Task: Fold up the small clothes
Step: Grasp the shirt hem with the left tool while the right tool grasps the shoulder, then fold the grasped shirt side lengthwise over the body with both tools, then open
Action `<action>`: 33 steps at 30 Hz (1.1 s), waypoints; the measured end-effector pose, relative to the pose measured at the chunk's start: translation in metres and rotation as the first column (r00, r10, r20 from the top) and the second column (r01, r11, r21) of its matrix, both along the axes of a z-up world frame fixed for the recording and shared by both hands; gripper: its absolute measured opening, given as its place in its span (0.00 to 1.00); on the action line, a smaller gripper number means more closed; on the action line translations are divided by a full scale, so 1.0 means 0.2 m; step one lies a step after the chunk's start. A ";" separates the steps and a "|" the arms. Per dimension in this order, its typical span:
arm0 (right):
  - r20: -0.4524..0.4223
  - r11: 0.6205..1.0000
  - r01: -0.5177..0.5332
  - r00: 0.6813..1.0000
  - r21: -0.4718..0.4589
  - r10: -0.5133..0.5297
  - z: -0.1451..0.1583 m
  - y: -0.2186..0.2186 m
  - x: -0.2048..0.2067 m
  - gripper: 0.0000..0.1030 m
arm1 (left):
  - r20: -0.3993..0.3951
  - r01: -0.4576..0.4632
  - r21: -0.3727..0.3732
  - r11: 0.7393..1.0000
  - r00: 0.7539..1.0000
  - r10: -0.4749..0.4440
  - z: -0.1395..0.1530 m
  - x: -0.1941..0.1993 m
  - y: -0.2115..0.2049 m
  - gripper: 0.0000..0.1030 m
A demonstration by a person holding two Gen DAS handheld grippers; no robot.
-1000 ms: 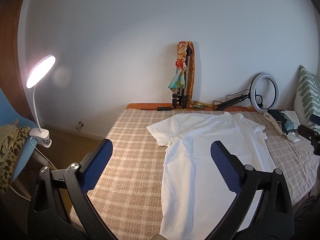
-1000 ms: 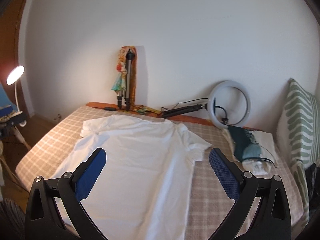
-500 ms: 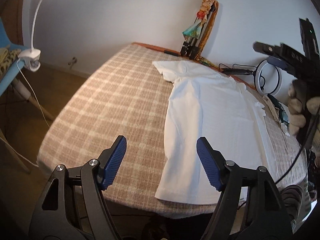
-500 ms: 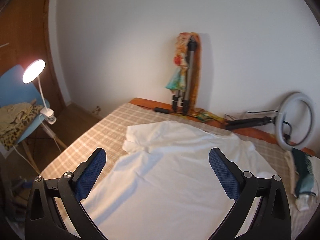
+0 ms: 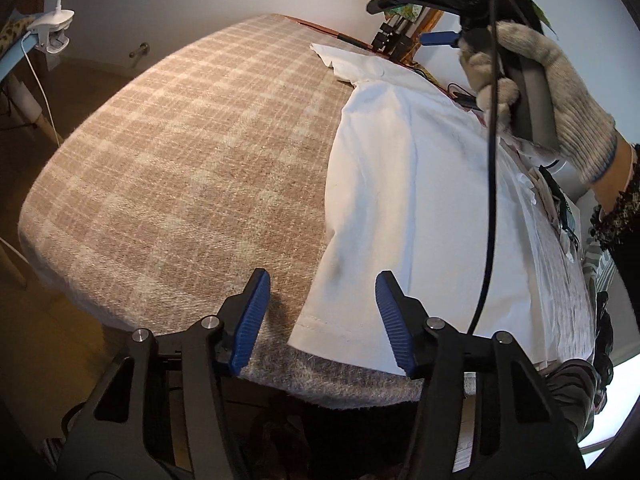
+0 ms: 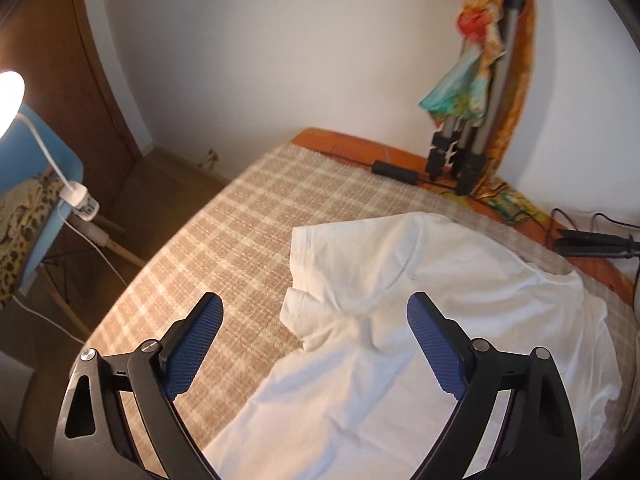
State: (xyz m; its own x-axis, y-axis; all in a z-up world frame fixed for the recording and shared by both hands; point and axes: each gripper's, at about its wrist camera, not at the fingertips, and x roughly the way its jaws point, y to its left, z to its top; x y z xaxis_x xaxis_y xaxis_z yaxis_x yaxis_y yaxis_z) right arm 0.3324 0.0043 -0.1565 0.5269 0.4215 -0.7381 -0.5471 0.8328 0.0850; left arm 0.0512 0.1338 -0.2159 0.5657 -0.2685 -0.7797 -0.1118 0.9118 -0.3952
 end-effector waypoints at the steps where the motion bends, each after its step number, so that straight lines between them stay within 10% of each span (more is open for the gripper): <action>1: -0.020 1.000 0.000 1.000 -0.006 0.000 -0.03 0.04 0.04 0.83 | -0.006 0.002 -0.015 1.000 1.000 -0.003 -0.01 0.01 -0.01 0.48; 6: -0.099 1.000 0.003 0.995 -0.009 -0.004 -0.14 0.19 0.20 0.80 | 0.018 0.014 -0.008 1.000 1.000 -0.014 -0.03 0.02 -0.05 0.45; 12: -0.143 0.998 0.007 0.990 -0.061 -0.016 -0.28 0.37 0.35 0.77 | 0.021 0.009 -0.032 0.999 1.000 -0.009 -0.05 0.05 -0.05 0.19; 19: -0.157 0.980 0.019 0.986 -0.198 -0.051 -0.43 0.44 0.44 0.55 | 0.016 0.023 -0.050 0.998 1.000 -0.023 -0.05 0.06 -0.08 0.05; 25: -0.139 0.978 0.002 0.990 -0.210 -0.032 -0.41 0.39 0.47 0.05 | 0.028 0.037 -0.049 0.998 0.999 -0.035 -0.02 0.05 -0.12 0.02; 33: -0.148 0.998 0.036 0.988 -0.059 -0.044 -0.28 0.21 0.51 0.03 | 0.075 0.039 -0.021 0.999 0.996 -0.038 0.06 0.01 -0.16 0.02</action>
State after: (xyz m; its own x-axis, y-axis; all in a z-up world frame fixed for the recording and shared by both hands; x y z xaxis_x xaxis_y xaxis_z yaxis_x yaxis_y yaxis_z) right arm 0.4351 0.0459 -0.2129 0.4252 0.3584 -0.8311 -0.4979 0.8595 0.1159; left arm 0.0540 0.1020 -0.2029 0.6110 -0.3083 -0.7291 -0.0461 0.9056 -0.4215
